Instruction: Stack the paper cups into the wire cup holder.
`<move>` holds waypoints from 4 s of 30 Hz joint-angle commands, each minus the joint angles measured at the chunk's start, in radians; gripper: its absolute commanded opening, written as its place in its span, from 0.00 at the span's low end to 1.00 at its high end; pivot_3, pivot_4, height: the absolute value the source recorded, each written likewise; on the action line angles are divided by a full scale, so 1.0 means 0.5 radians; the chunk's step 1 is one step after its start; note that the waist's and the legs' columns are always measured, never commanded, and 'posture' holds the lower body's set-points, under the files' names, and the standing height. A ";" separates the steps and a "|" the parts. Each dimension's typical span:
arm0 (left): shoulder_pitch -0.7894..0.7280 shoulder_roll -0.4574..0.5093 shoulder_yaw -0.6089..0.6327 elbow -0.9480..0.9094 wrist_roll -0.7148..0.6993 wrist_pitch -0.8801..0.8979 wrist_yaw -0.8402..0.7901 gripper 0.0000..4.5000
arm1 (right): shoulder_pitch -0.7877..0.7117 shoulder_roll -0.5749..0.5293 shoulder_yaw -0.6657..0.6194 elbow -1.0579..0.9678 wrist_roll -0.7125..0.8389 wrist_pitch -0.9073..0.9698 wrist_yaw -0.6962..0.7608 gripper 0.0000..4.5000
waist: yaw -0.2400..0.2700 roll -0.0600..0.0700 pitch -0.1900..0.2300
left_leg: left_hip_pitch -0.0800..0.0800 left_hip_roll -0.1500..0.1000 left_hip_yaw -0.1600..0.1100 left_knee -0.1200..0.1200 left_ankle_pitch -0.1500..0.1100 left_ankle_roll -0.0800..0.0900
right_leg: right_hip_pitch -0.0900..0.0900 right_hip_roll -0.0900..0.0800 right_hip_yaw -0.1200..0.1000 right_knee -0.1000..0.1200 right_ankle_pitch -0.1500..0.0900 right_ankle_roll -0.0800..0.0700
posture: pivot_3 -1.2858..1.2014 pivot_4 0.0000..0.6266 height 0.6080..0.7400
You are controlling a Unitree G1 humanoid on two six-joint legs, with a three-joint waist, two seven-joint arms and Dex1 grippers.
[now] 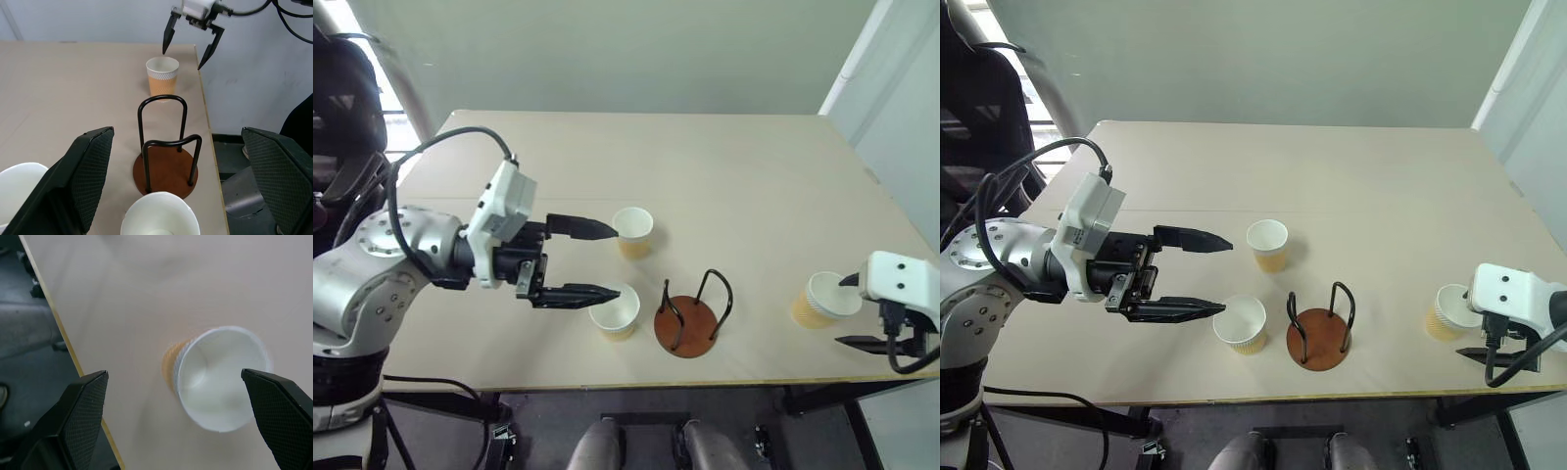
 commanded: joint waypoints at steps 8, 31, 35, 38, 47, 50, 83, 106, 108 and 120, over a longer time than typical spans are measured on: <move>0.046 0.053 0.199 -0.159 -0.143 0.061 0.156 1.00 | -0.364 0.018 0.533 0.210 -0.141 -0.165 -0.134 0.99 | -0.003 0.000 0.000 | 0.000 0.000 0.001 0.000 0.002 0.001 | 0.001 0.000 0.001 0.000 0.006 0.010 | 0.52 0.24 1.00; 0.178 0.136 0.320 -0.168 -0.142 0.040 0.199 1.00 | -1.033 -0.002 0.622 0.449 0.090 -0.394 0.228 0.00 | -0.006 0.004 0.002 | 0.000 0.000 0.002 -0.001 0.002 0.001 | -0.001 0.000 0.001 0.000 0.004 0.008 | 0.52 0.24 1.00; 0.243 0.174 0.335 -0.181 -0.119 0.038 0.174 1.00 | -1.660 0.130 0.661 0.554 0.336 -0.344 0.325 0.00 | -0.020 0.005 0.002 | 0.001 -0.001 0.005 -0.003 0.004 -0.001 | -0.005 0.002 0.007 0.003 -0.001 -0.005 | 0.52 0.24 1.00; 0.286 0.179 0.345 -0.205 -0.119 0.032 0.175 1.00 | -1.958 0.287 0.702 0.555 0.531 -0.257 0.384 0.00 | -0.023 -0.007 -0.001 | 0.006 0.004 0.001 -0.006 0.004 -0.003 | -0.001 0.008 0.005 0.002 -0.007 -0.014 | 0.52 0.24 1.00; 0.400 0.226 0.404 -0.286 -0.146 0.051 0.169 1.00 | -2.085 0.584 0.974 0.219 0.718 -0.134 0.502 0.00 | -0.018 -0.006 0.002 | 0.005 0.006 0.001 -0.007 0.009 -0.014 | -0.003 0.010 0.004 0.004 -0.010 -0.021 | 0.52 0.24 1.00; 0.433 0.243 0.414 -0.302 -0.152 0.053 0.166 1.00 | -2.067 0.593 1.053 0.197 0.650 -0.184 0.555 0.00 | -0.017 -0.006 0.002 | 0.005 0.007 0.001 -0.008 0.010 -0.015 | -0.003 0.010 0.004 0.004 -0.011 -0.022 | 0.52 0.24 1.00; 0.456 0.284 0.402 -0.376 -0.220 0.080 0.246 1.00 | -2.027 0.731 1.366 0.190 0.222 -0.399 0.624 0.00 | -0.023 -0.006 0.002 | 0.010 0.007 0.001 -0.008 0.005 -0.016 | -0.011 0.010 0.004 0.029 -0.013 -0.037 | 0.52 0.24 1.00; 0.430 0.802 -0.099 -0.078 0.491 -0.535 -0.751 1.00 | -1.714 0.379 0.313 0.555 0.778 0.157 0.592 1.00 | 0.007 -0.015 -0.001 | -0.003 0.006 -0.002 -0.010 -0.001 -0.020 | -0.023 0.010 0.006 0.029 -0.018 -0.044 | 0.52 0.24 1.00; 0.267 0.776 -0.244 0.002 0.572 -0.610 -0.859 1.00 | -1.504 0.342 -0.035 0.571 0.928 0.317 0.585 1.00 | 0.013 -0.018 -0.001 | -0.003 0.007 -0.005 -0.009 -0.006 -0.024 | -0.024 0.011 0.004 0.030 -0.022 -0.047 | 0.52 0.24 1.00; -0.396 0.724 -1.053 0.210 0.633 -0.928 -0.905 1.00 | -0.412 0.725 -1.126 -0.085 1.468 0.756 0.175 1.00 | -0.030 -0.012 0.000 | -0.007 0.009 -0.003 -0.008 -0.014 -0.020 | -0.028 0.013 0.005 0.030 -0.024 -0.042 | 0.52 0.24 1.00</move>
